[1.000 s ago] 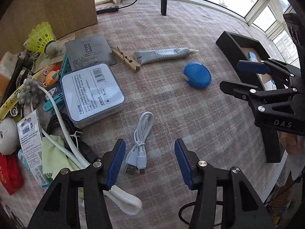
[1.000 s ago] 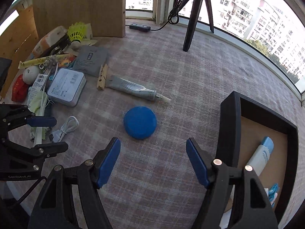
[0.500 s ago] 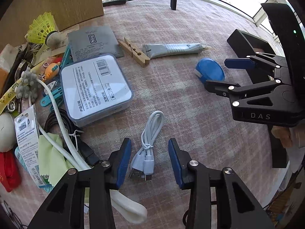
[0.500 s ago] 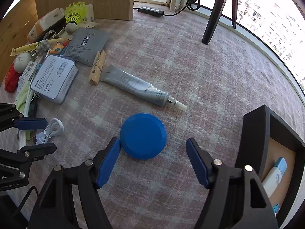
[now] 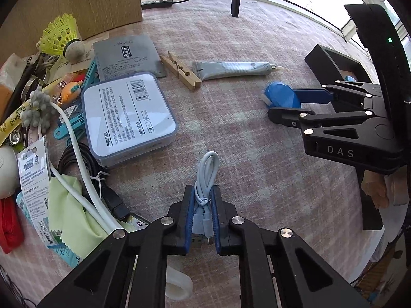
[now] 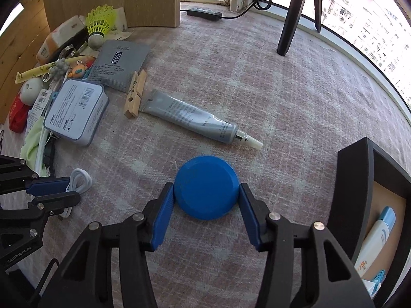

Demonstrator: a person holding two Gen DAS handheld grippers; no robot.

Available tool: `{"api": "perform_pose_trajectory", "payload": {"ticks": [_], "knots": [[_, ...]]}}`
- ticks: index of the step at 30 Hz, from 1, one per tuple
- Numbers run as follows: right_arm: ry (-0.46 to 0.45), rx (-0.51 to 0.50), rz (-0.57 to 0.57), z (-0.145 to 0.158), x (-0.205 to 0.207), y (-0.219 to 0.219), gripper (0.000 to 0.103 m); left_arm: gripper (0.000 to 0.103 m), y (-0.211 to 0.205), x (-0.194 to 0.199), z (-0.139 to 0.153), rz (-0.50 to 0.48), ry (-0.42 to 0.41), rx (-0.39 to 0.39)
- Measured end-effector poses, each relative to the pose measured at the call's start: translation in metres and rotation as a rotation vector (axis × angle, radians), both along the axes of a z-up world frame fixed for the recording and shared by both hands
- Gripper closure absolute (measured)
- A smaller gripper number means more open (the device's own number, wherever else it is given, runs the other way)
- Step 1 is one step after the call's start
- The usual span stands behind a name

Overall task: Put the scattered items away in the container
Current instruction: 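Carry the blue lid and white cable into the tray and release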

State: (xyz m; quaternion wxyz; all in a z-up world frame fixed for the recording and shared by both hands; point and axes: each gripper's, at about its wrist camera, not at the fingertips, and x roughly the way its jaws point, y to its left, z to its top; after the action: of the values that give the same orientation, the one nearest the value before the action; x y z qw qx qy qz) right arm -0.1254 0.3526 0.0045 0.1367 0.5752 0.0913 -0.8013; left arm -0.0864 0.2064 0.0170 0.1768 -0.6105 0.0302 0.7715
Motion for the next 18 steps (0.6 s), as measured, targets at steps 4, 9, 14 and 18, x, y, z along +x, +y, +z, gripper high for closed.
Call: {"api": "perform_pose_trajectory", "payload": {"ticks": [4, 9, 14, 18], "knots": [[0.011, -0.029, -0.040, 0.005, 0.003, 0.004, 0.054, 0.091, 0.000, 0.002, 0.009, 0.009, 0.013, 0.022], [0.054, -0.068, -0.096, 0.023, 0.013, 0.017, 0.054, 0.091, 0.009, -0.004, 0.027, 0.004, 0.041, 0.036], [0.101, -0.094, -0.171, 0.042, 0.024, 0.049, 0.054, 0.091, 0.026, -0.002, 0.044, -0.030, 0.069, 0.060], [0.140, -0.116, -0.255, 0.065, 0.035, 0.091, 0.054, 0.091, 0.059, -0.001, 0.061, -0.086, 0.089, 0.095]]}}
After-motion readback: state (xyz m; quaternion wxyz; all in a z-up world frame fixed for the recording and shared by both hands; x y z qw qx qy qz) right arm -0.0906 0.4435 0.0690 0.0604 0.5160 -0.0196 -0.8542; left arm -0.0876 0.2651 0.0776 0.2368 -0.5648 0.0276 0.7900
